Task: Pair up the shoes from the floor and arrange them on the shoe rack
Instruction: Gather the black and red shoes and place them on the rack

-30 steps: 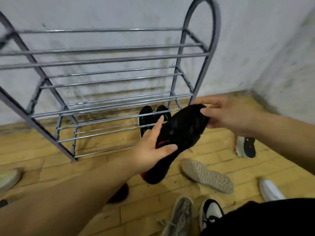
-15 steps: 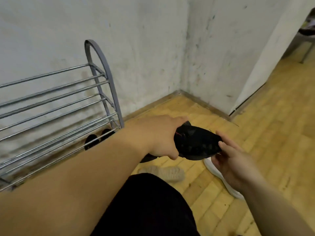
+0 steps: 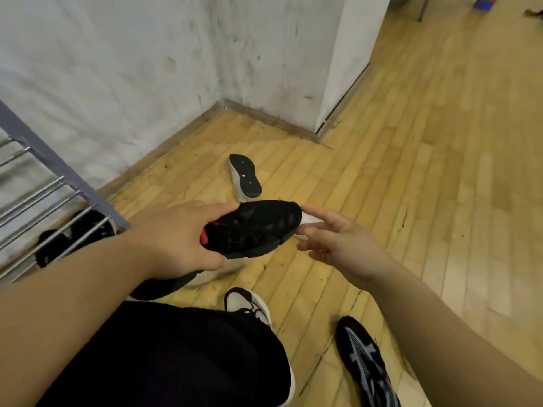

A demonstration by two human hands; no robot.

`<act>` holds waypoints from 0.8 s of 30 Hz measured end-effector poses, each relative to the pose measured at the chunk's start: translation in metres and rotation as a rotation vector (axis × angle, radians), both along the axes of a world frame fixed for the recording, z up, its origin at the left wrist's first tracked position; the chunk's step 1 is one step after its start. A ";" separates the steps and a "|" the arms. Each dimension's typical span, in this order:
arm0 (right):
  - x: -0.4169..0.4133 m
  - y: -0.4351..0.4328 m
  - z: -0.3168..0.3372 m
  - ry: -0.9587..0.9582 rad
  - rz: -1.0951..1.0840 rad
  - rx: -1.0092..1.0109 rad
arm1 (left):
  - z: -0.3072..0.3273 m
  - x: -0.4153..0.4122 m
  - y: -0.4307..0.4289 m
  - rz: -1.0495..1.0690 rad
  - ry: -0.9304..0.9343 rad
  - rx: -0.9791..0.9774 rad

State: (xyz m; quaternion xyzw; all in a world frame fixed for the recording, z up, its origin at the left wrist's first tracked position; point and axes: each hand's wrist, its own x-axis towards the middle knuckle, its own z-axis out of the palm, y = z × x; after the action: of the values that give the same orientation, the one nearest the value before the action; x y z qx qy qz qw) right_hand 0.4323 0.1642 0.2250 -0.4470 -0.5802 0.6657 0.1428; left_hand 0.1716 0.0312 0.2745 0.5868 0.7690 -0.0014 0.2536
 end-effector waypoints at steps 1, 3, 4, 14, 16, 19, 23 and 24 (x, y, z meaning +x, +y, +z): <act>0.001 0.001 -0.002 -0.024 -0.002 0.029 | 0.000 0.000 0.001 -0.004 -0.007 -0.008; 0.005 0.002 -0.006 -0.084 0.014 0.125 | 0.000 0.001 0.004 -0.024 -0.001 -0.005; 0.007 0.001 -0.008 -0.111 0.025 0.175 | 0.000 0.004 0.007 -0.035 0.011 0.006; -0.078 -0.009 0.045 0.119 0.046 0.377 | 0.049 -0.019 -0.020 0.223 0.038 0.353; -0.113 -0.017 0.077 0.192 0.070 0.435 | 0.063 -0.031 -0.052 0.308 0.071 0.482; -0.171 -0.049 0.125 0.196 0.253 0.566 | 0.089 -0.054 -0.123 0.416 0.115 0.571; -0.241 -0.119 0.170 0.059 0.738 0.802 | 0.121 -0.080 -0.247 0.587 0.288 0.495; -0.256 -0.139 0.179 -0.003 0.886 0.871 | 0.126 -0.080 -0.277 0.621 0.346 0.446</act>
State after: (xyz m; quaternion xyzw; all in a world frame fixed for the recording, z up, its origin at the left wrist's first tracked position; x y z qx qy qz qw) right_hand 0.1761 0.0255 0.4042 -0.0656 -0.9291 0.3633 0.0214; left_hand 0.0912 -0.2460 0.4007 0.3586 0.9222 0.1429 -0.0242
